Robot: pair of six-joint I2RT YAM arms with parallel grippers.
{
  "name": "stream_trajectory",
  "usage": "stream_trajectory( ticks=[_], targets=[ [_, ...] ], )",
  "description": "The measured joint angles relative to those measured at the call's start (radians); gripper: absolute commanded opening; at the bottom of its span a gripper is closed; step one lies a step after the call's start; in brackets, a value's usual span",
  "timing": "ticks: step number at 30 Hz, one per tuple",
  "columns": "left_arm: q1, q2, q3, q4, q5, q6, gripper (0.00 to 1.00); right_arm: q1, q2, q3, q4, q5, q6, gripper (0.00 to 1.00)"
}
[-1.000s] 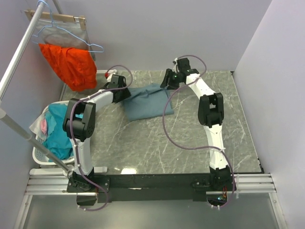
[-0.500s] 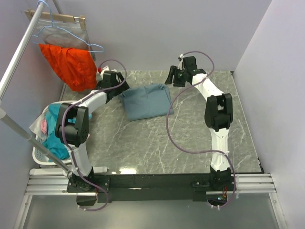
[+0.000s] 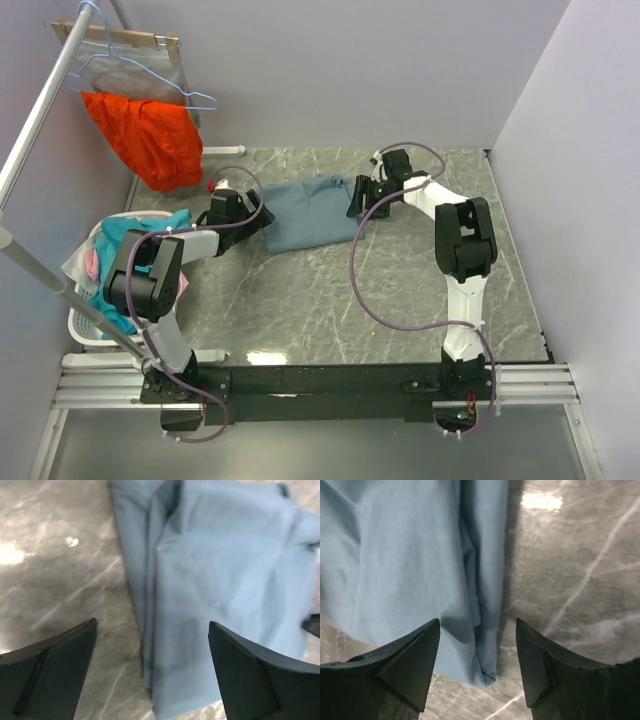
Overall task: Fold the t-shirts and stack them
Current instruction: Fold the long partially folded tshirt into a neat square, then smooth out wrinkles on the folded tshirt
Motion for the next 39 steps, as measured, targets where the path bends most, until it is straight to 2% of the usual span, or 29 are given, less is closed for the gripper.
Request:
stream_trajectory(
  ticks=[5, 7, 8, 10, 11, 12, 14, 15, 19, 22, 25, 26, 27, 30, 32, 35, 39],
  targets=[
    [-0.003, 0.001, -0.042, 0.097, 0.075, -0.021, 0.98, 0.001, 0.000, -0.030, 0.029, -0.063, 0.009, 0.67],
    [-0.011, 0.008, -0.048, 0.122, 0.102, -0.031, 0.95, 0.002, 0.000, -0.037, 0.046, -0.090, 0.018, 0.58],
    [-0.019, 0.012, -0.048, 0.131, 0.113, -0.034, 0.93, 0.005, 0.000, -0.043, 0.053, -0.105, 0.022, 0.45],
    [-0.039, 0.020, -0.050, 0.150, 0.127, -0.042, 0.82, 0.013, 0.000, -0.056, 0.067, -0.128, 0.033, 0.29],
    [-0.051, 0.021, -0.051, 0.151, 0.132, -0.047, 0.75, 0.018, 0.000, -0.070, 0.082, -0.142, 0.046, 0.18],
    [-0.066, 0.022, -0.053, 0.151, 0.133, -0.050, 0.62, 0.022, 0.000, -0.080, 0.093, -0.153, 0.051, 0.14],
    [-0.096, 0.023, -0.060, 0.149, 0.138, -0.055, 0.52, 0.030, -0.002, -0.125, 0.130, -0.178, 0.074, 0.06],
    [-0.107, 0.023, -0.066, 0.146, 0.139, -0.059, 0.45, 0.031, -0.006, -0.145, 0.142, -0.189, 0.082, 0.05],
    [-0.141, -0.023, -0.146, 0.141, 0.138, -0.077, 0.39, 0.037, -0.115, -0.320, 0.212, -0.190, 0.108, 0.04],
    [-0.168, -0.135, -0.246, 0.098, 0.126, -0.093, 0.40, 0.072, -0.260, -0.503, 0.218, -0.161, 0.134, 0.07],
    [-0.231, -0.295, -0.354, 0.005, 0.092, -0.116, 0.47, 0.143, -0.407, -0.658, 0.214, -0.116, 0.164, 0.33],
    [-0.251, -0.338, -0.377, -0.021, 0.084, -0.123, 0.53, 0.164, -0.447, -0.694, 0.212, -0.104, 0.179, 0.46],
    [-0.276, -0.388, -0.404, -0.048, 0.074, -0.134, 0.73, 0.191, -0.494, -0.734, 0.205, -0.083, 0.194, 0.51],
    [-0.328, -0.533, -0.466, -0.138, 0.045, -0.167, 0.94, 0.266, -0.629, -0.816, 0.161, 0.001, 0.231, 0.64],
    [-0.343, -0.625, -0.480, -0.220, 0.018, -0.181, 0.99, 0.294, -0.722, -0.844, 0.118, 0.087, 0.249, 0.69],
    [-0.346, -0.732, -0.473, -0.325, -0.066, -0.189, 0.99, 0.292, -0.836, -0.847, 0.079, 0.213, 0.255, 0.71],
    [-0.346, -0.767, -0.423, -0.420, -0.196, -0.174, 0.99, 0.280, -0.895, -0.814, 0.074, 0.329, 0.232, 0.71]
  ],
)
